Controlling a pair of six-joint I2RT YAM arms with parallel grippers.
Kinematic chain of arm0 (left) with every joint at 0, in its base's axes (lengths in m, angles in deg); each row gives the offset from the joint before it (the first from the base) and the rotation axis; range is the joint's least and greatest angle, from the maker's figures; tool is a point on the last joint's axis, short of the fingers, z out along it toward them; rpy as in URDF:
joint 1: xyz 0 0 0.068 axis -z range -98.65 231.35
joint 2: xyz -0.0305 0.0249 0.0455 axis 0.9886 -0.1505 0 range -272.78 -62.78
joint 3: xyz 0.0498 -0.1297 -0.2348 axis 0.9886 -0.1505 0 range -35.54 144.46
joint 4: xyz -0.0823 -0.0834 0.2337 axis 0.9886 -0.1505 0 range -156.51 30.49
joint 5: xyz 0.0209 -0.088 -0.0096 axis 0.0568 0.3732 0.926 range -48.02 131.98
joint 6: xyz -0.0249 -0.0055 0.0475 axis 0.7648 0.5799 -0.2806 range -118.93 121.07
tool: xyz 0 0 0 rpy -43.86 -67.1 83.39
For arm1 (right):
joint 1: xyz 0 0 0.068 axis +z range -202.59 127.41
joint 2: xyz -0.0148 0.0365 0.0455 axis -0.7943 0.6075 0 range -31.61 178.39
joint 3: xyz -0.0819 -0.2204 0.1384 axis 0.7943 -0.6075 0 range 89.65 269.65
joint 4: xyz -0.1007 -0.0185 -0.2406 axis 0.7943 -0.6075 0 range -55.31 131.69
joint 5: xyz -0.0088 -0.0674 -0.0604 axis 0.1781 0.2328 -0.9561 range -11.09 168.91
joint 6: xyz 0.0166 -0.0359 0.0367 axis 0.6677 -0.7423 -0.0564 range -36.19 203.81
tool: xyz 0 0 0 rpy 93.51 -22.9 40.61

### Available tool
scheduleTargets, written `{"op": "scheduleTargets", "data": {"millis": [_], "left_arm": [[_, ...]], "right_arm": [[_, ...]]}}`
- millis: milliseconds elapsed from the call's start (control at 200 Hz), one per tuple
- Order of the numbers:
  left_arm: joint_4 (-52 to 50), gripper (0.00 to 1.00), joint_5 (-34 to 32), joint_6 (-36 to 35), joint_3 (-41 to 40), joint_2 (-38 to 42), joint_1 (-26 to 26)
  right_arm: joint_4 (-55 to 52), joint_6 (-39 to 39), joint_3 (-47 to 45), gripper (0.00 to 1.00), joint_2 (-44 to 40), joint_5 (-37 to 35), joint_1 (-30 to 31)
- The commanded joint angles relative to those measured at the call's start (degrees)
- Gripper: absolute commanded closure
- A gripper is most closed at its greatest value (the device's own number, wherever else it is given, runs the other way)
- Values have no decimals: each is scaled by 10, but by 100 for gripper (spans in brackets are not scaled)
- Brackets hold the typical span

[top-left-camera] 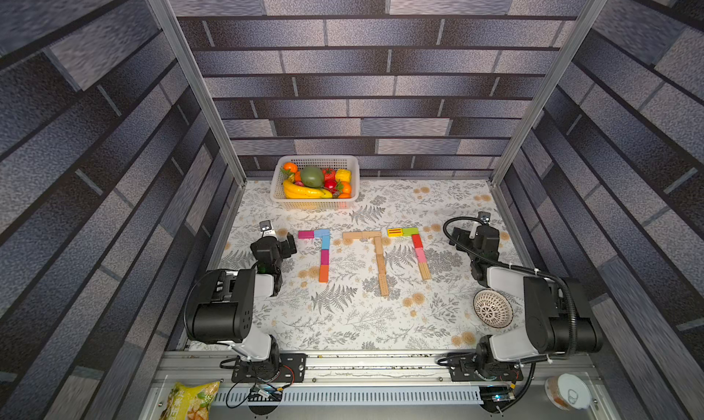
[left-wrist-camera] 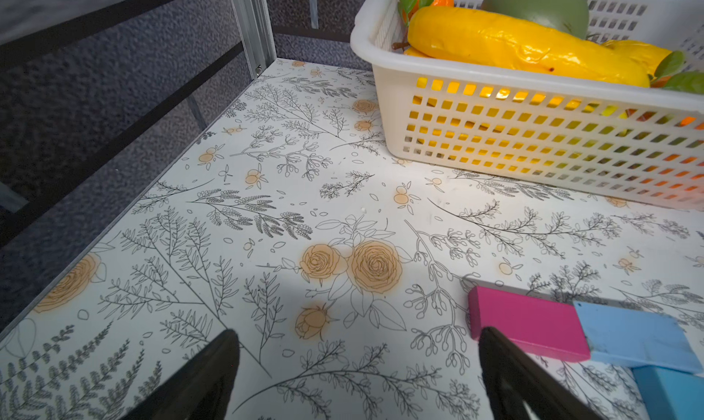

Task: Assemble the number 7 with building blocks
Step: Reset both arms

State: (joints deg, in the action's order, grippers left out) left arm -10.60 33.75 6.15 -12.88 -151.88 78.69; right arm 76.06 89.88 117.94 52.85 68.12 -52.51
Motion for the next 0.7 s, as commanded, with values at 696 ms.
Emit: {"op": "scheduleTargets", "data": {"millis": [696], "left_arm": [[10, 0, -12, -11, 7, 0, 2]], "right_arm": [[343, -54, -157, 0, 42, 28, 24]]}}
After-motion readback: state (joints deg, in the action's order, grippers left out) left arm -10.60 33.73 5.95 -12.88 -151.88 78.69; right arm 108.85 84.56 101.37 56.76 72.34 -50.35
